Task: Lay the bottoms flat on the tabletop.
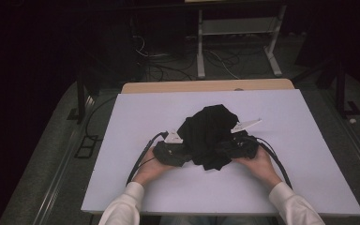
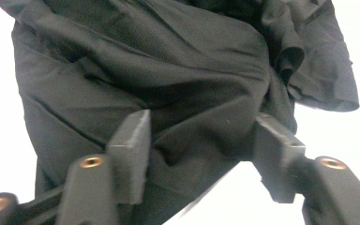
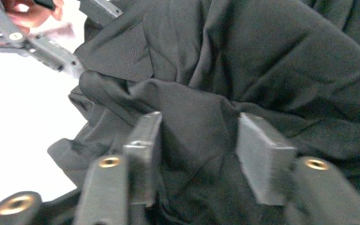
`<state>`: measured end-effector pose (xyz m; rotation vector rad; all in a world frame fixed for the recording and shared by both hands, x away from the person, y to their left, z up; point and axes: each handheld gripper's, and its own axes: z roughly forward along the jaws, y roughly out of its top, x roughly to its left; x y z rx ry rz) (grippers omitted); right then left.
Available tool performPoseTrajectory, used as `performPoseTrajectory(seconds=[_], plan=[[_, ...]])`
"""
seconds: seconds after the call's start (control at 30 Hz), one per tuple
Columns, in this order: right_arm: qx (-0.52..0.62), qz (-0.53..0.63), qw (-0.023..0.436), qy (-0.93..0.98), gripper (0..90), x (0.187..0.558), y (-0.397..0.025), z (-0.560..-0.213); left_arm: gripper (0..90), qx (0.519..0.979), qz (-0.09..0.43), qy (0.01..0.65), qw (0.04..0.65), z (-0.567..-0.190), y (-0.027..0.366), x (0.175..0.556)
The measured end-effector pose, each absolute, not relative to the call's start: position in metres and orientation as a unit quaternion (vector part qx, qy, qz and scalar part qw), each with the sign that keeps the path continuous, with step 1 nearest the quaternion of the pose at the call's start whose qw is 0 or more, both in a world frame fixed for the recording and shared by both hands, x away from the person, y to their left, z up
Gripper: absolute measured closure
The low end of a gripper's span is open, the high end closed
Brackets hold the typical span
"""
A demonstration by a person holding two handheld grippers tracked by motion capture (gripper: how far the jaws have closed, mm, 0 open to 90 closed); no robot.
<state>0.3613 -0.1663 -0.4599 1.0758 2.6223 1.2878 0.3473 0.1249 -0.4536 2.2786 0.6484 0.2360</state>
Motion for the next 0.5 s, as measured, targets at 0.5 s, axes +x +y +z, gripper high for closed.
performPoseTrajectory(seconds=[0.5], plan=[[0.384, 0.438, -0.021, 0.813, 84.9, 0.367, -0.183, -0.443, 84.7, 0.863, 0.093, 0.283, 0.409, -0.437, 0.133, 0.358]])
